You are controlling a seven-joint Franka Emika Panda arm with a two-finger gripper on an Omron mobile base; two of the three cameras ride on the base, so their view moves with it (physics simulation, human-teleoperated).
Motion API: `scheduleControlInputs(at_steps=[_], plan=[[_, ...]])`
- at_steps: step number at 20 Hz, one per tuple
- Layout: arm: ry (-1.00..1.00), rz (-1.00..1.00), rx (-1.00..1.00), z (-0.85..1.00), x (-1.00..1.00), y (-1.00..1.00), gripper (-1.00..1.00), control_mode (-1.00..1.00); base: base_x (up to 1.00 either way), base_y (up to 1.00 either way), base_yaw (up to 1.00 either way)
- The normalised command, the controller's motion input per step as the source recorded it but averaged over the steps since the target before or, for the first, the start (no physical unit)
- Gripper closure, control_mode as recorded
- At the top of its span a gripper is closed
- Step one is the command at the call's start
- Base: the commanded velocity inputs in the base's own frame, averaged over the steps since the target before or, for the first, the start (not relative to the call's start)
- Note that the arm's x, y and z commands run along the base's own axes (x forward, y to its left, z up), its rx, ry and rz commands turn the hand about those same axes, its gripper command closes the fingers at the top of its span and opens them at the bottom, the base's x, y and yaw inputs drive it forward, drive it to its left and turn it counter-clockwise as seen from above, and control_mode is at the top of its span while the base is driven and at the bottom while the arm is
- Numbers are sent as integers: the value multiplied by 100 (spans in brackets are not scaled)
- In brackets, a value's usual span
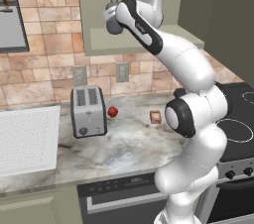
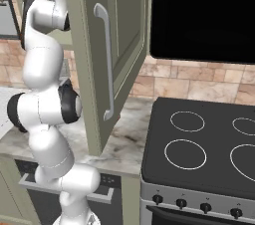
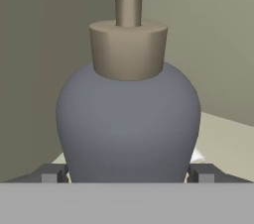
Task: Pick the soap dispenser and bar soap from the cabinet and place them on the counter.
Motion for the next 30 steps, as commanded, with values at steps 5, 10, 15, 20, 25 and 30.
scheduleControlInputs(at_steps=[5, 10, 15, 20, 25, 30], plan=[[-3, -2, 2, 0, -46, -12, 100, -100, 0, 0, 0], [-4, -3, 3, 0, -53, -12, 100, -100, 0, 0, 0], [-4, -2, 2, 0, -54, -9, 100, -100, 0, 0, 0], [-2, -3, 3, 0, -56, -6, 100, -100, 0, 0, 0], [-1, -3, 4, 0, -59, -6, 100, -100, 0, 0, 0], [-1, -3, 4, 0, -60, -8, 100, -100, 0, 0, 0]])
